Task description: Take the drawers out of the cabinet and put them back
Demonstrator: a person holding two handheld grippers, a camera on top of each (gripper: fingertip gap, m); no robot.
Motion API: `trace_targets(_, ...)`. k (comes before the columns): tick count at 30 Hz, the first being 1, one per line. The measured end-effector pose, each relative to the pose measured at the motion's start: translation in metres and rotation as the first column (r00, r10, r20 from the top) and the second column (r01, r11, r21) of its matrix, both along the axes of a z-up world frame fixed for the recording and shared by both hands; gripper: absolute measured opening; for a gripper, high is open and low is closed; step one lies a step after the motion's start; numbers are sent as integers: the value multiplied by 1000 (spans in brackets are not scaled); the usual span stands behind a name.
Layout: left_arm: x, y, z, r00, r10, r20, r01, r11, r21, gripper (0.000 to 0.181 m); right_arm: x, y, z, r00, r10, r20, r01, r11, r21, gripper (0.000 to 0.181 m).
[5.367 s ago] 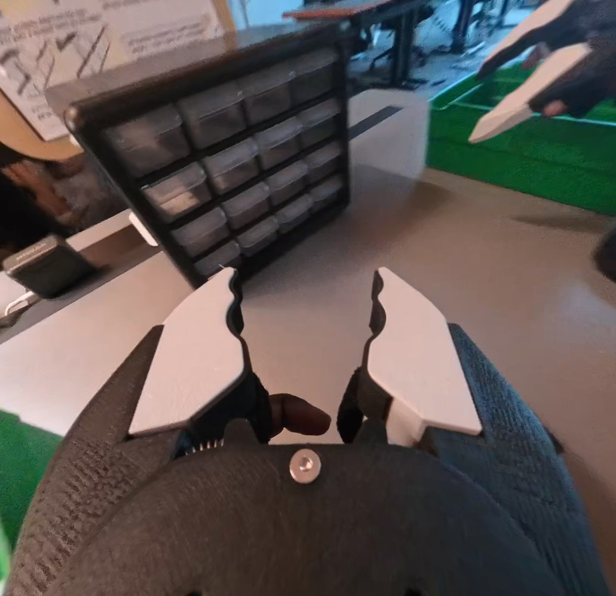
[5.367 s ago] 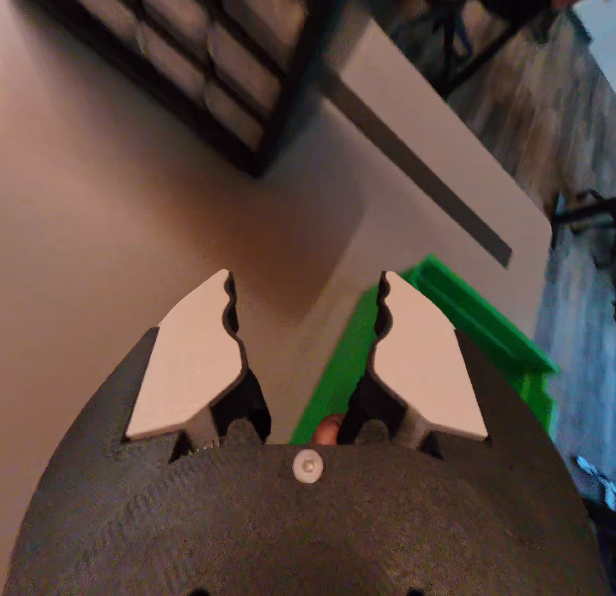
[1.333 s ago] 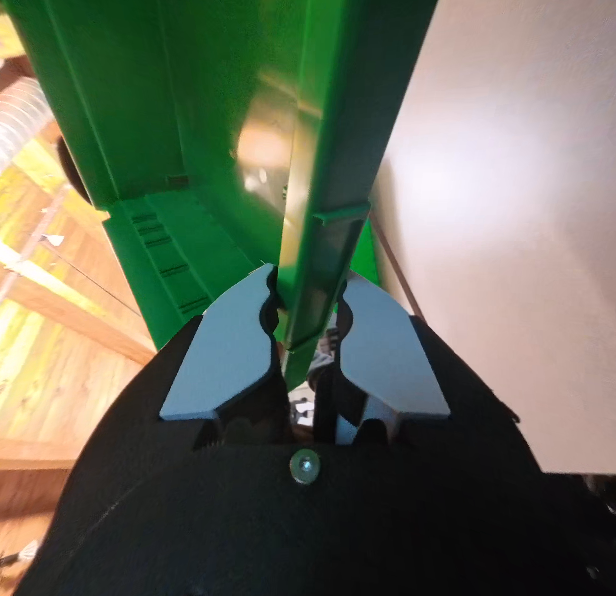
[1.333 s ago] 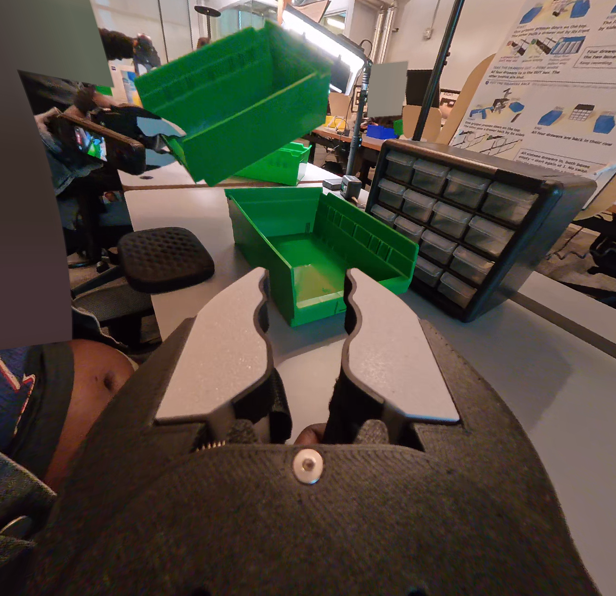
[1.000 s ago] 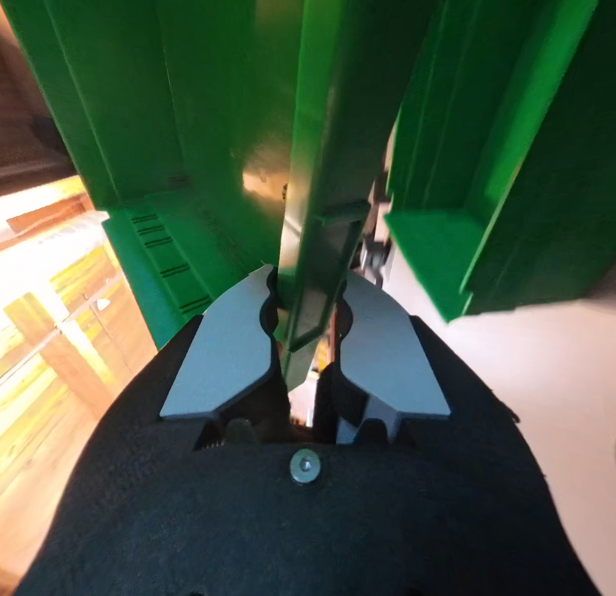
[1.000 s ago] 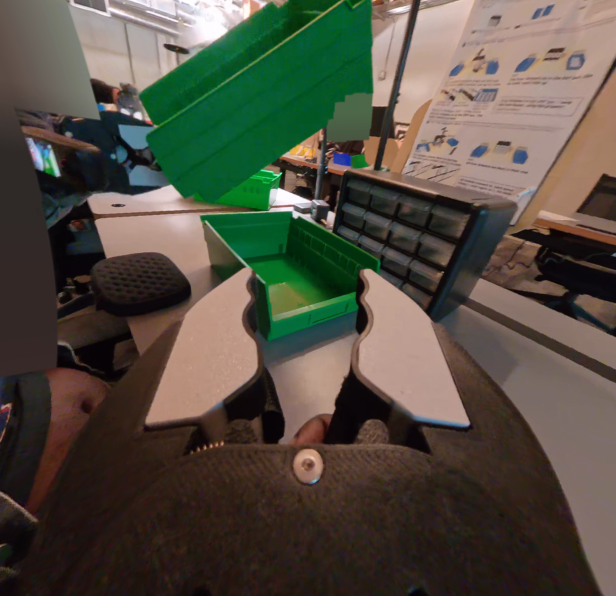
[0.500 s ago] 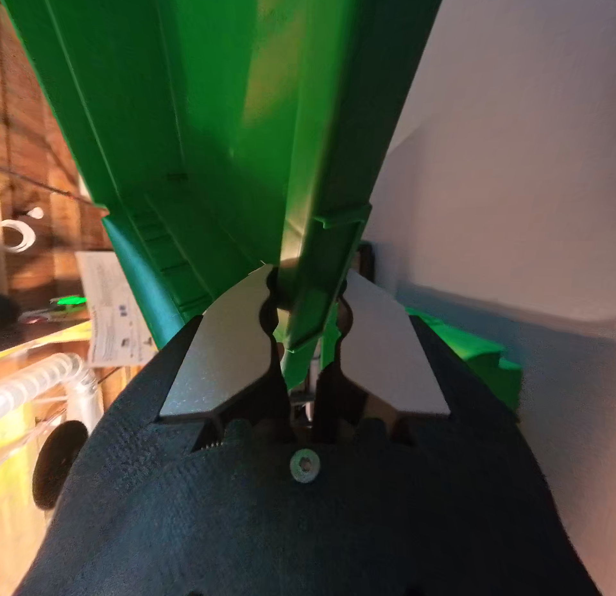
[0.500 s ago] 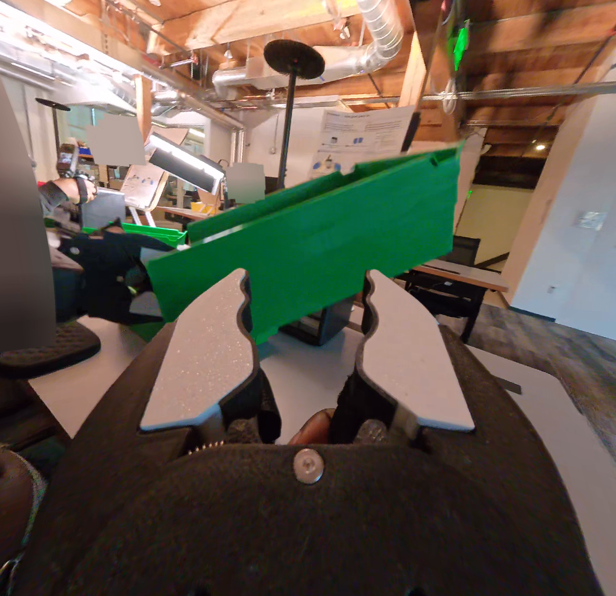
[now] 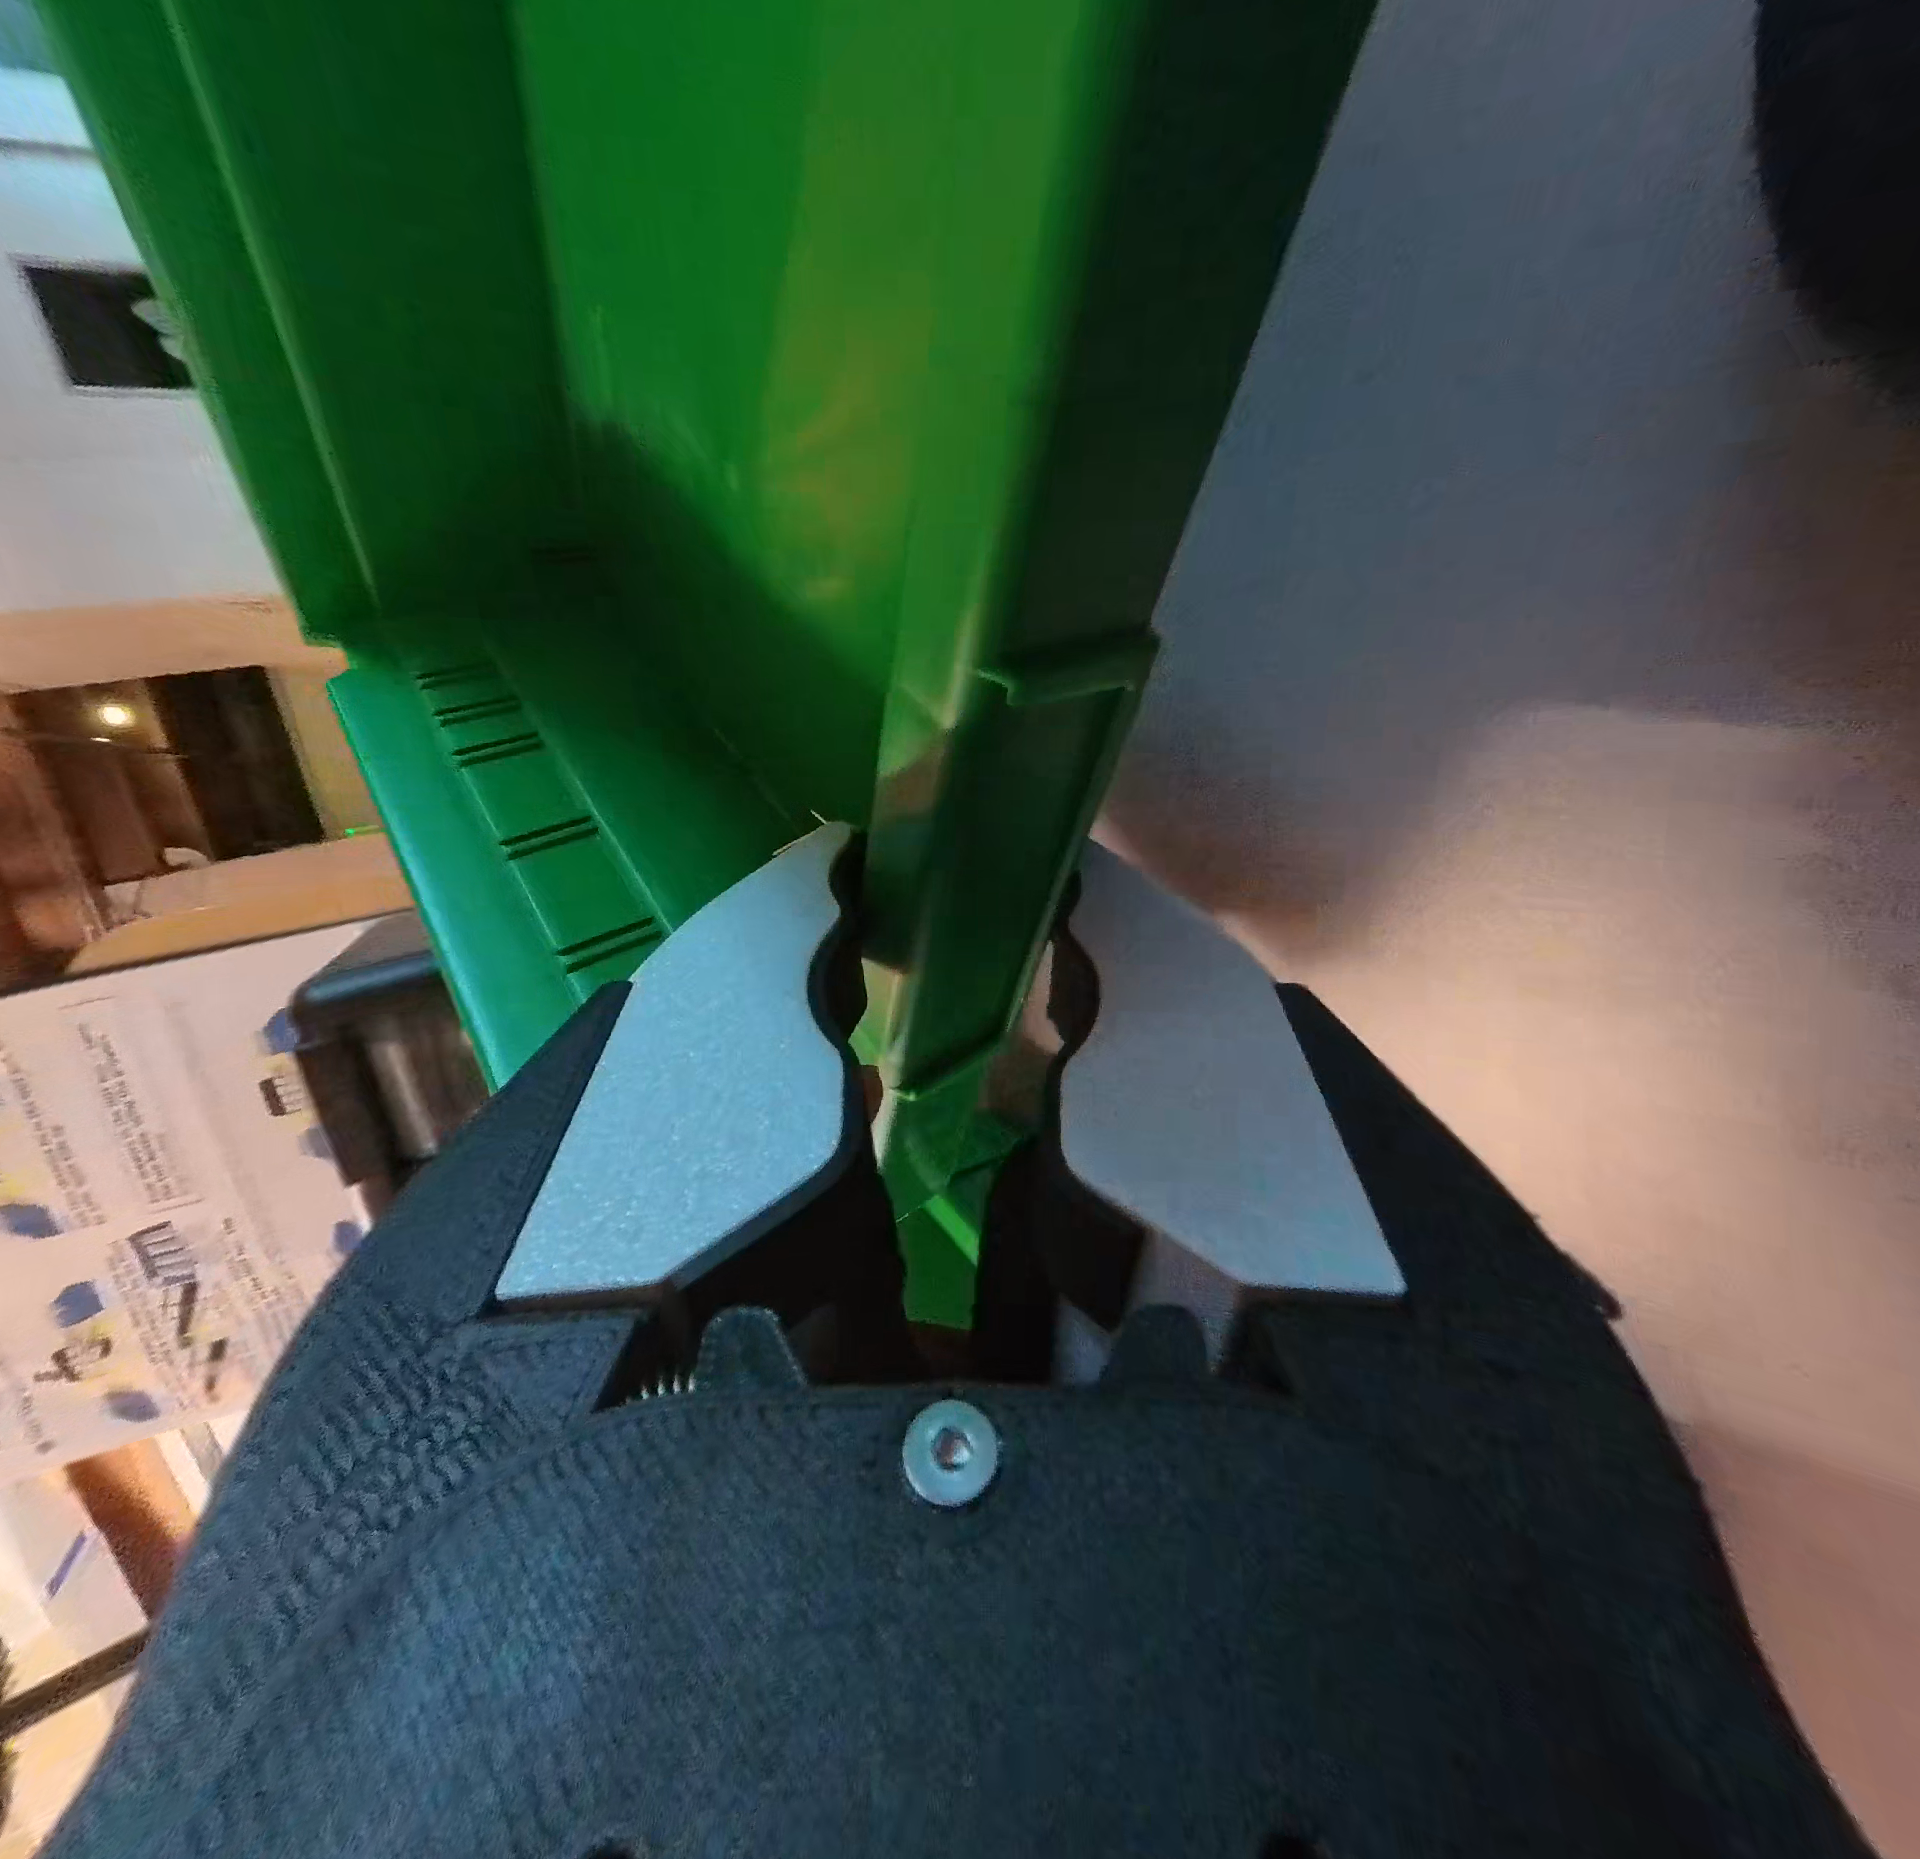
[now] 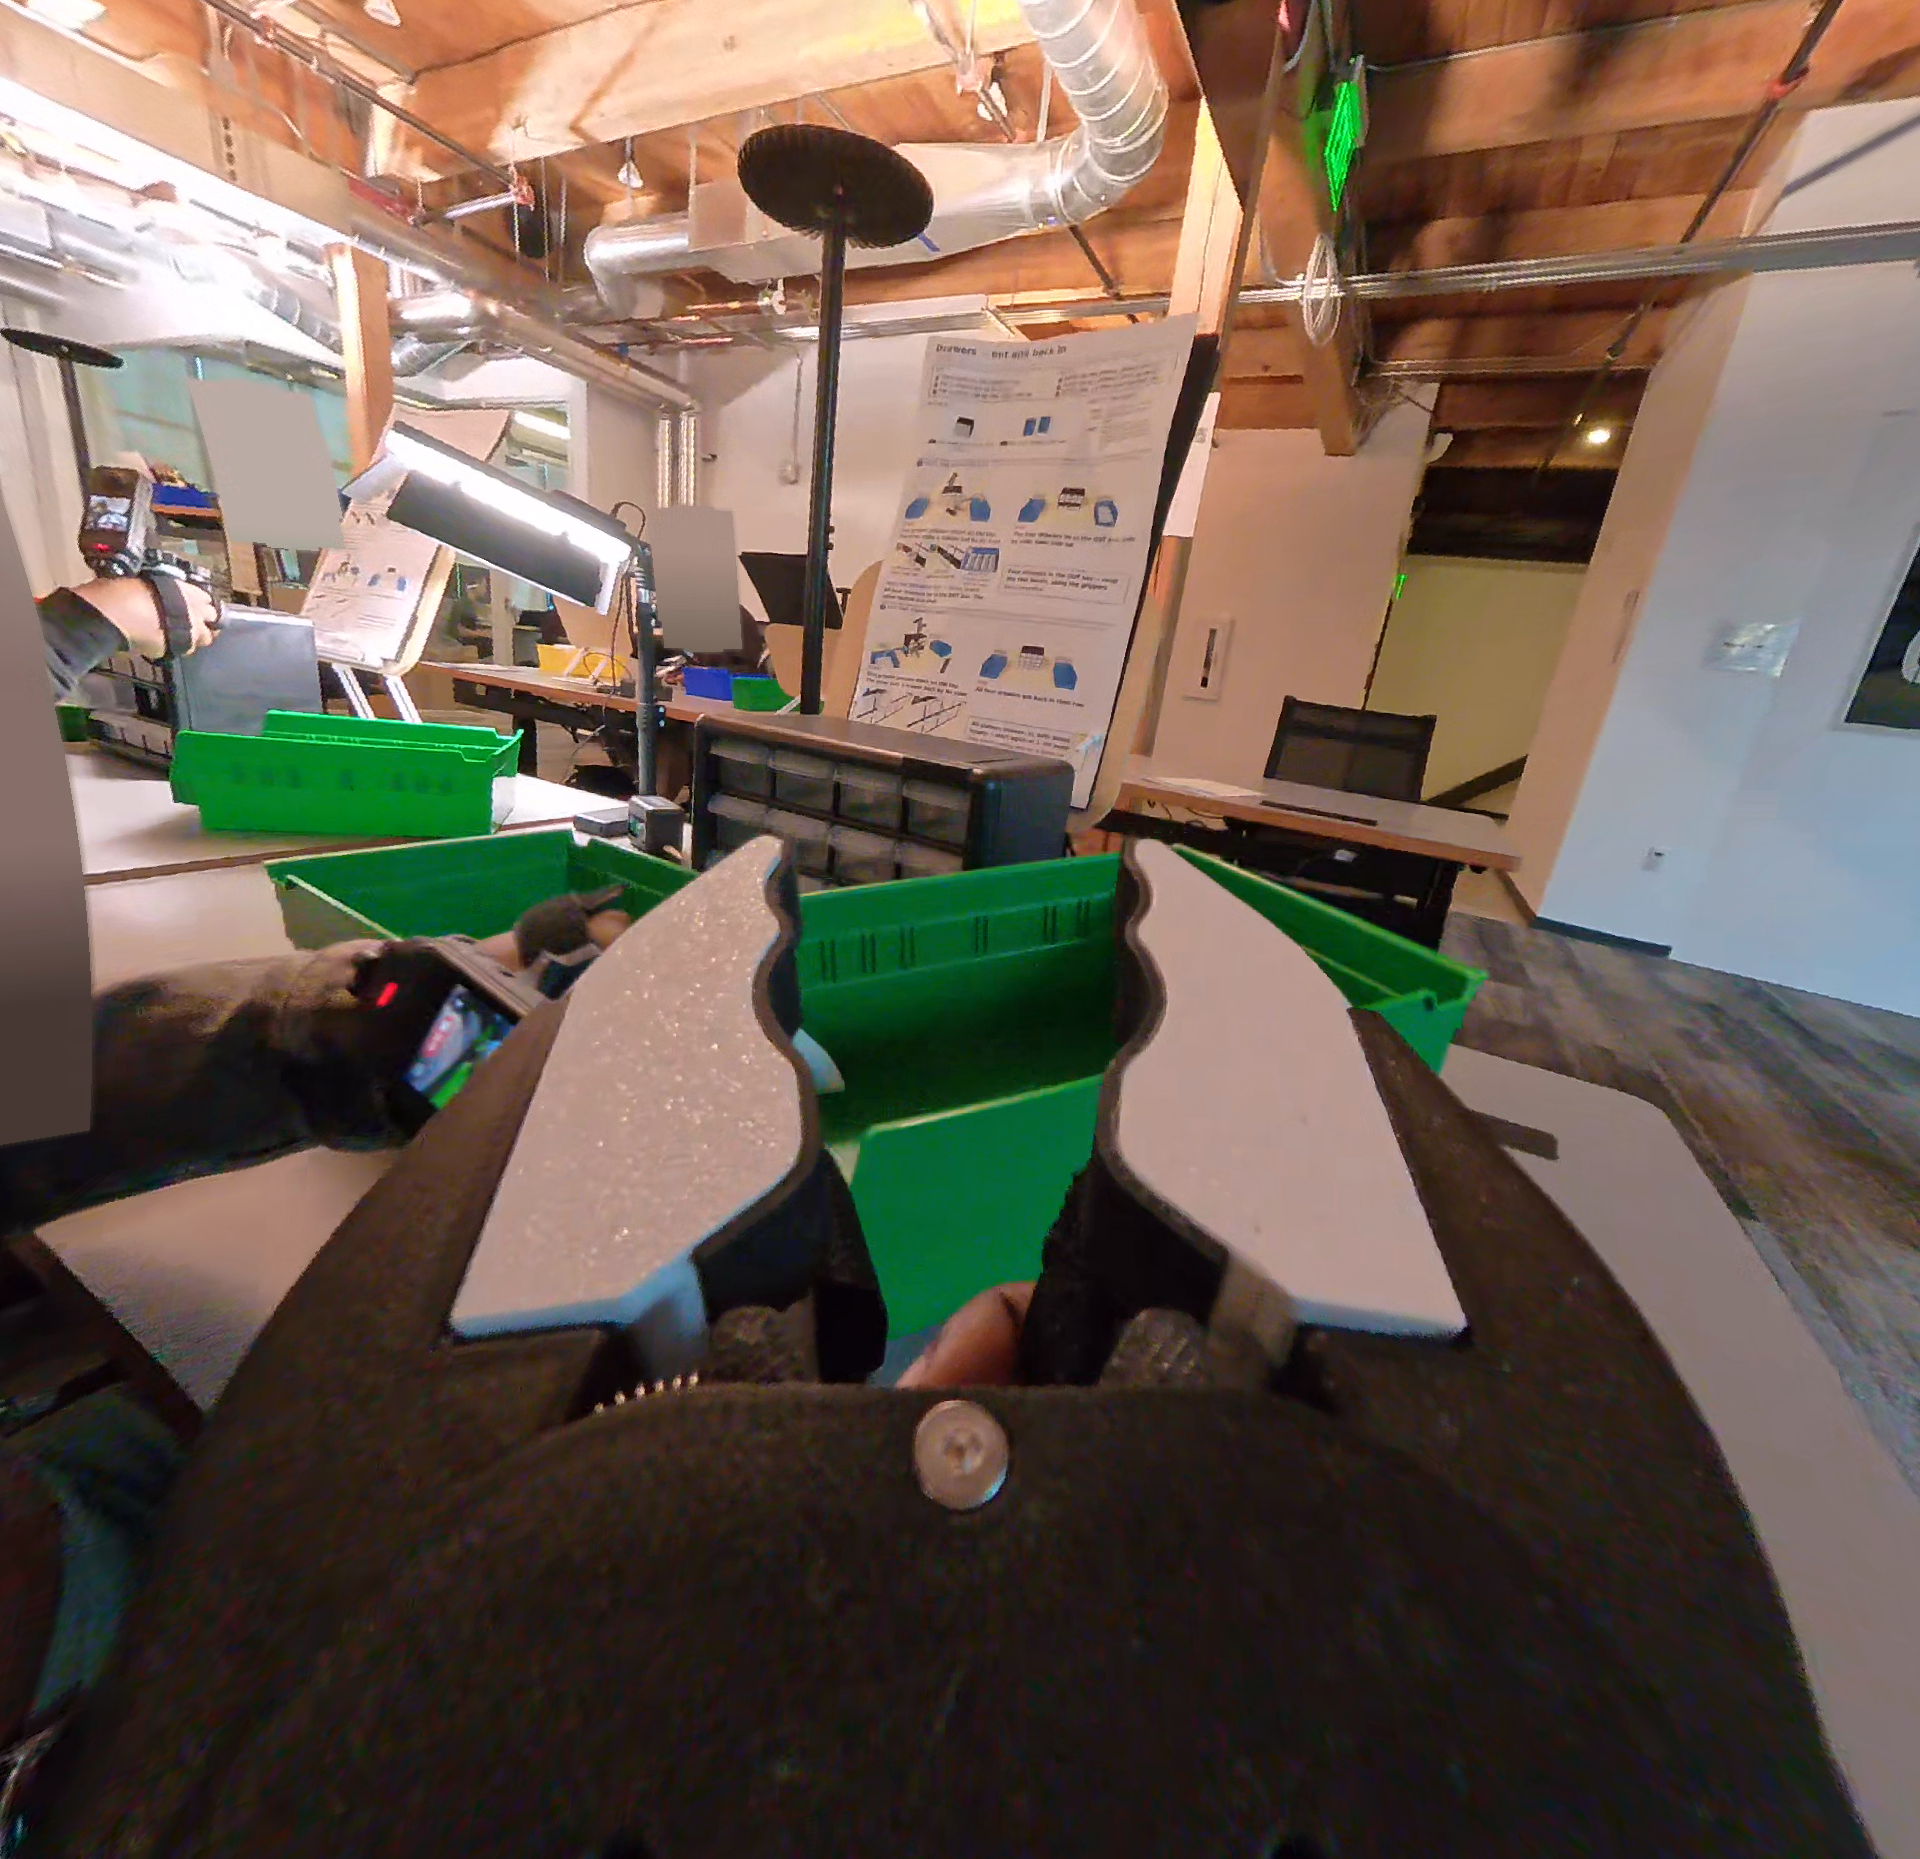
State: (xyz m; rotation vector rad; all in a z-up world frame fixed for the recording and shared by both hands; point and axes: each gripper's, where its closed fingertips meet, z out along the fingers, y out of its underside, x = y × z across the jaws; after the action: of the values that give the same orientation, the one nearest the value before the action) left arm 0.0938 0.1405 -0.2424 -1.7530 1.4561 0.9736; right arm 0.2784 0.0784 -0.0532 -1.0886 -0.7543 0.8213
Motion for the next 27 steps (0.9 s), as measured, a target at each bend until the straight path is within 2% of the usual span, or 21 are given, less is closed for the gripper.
trace_targets(9, -4, 3, -36, 1000, 29, 12, -28, 997, -73, 32, -4, 5, -7, 1000, -1, 12, 1, 1000, -8, 57)
trace_targets(12, -2, 6, -37, 1000, 16, 15, -16, 1000, -13, 35, -6, 5, -8, 1000, -1, 18, 1, 1000, -8, 57)
trace_targets(13, -3, 6, -35, 1000, 18, 12, -18, 1000, 11, 40, -7, 5, -9, 1000, 0, 21, 0, 1000, -8, 57)
trace_targets(15, -12, 0, -35, 997, 71, 10, -71, 997, -8, 62, -9, 5, -9, 1000, 3, 24, -3, 1000, -8, 57)
trace_targets(17, -20, -7, -26, 995, 97, 18, -97, 995, 29, 80, -12, 4, -10, 1000, 7, 30, -7, 1000, -9, 56)
trace_targets(23, -65, -49, -12, 975, 220, -17, -217, 970, 106, 76, -32, 4, -20, 996, 39, 76, -36, 999, -35, 56)
trace_targets(27, -124, -76, -12, 948, 317, -19, -312, 942, 123, 74, -55, 0, -33, 984, 66, 165, -60, 997, -44, 56)
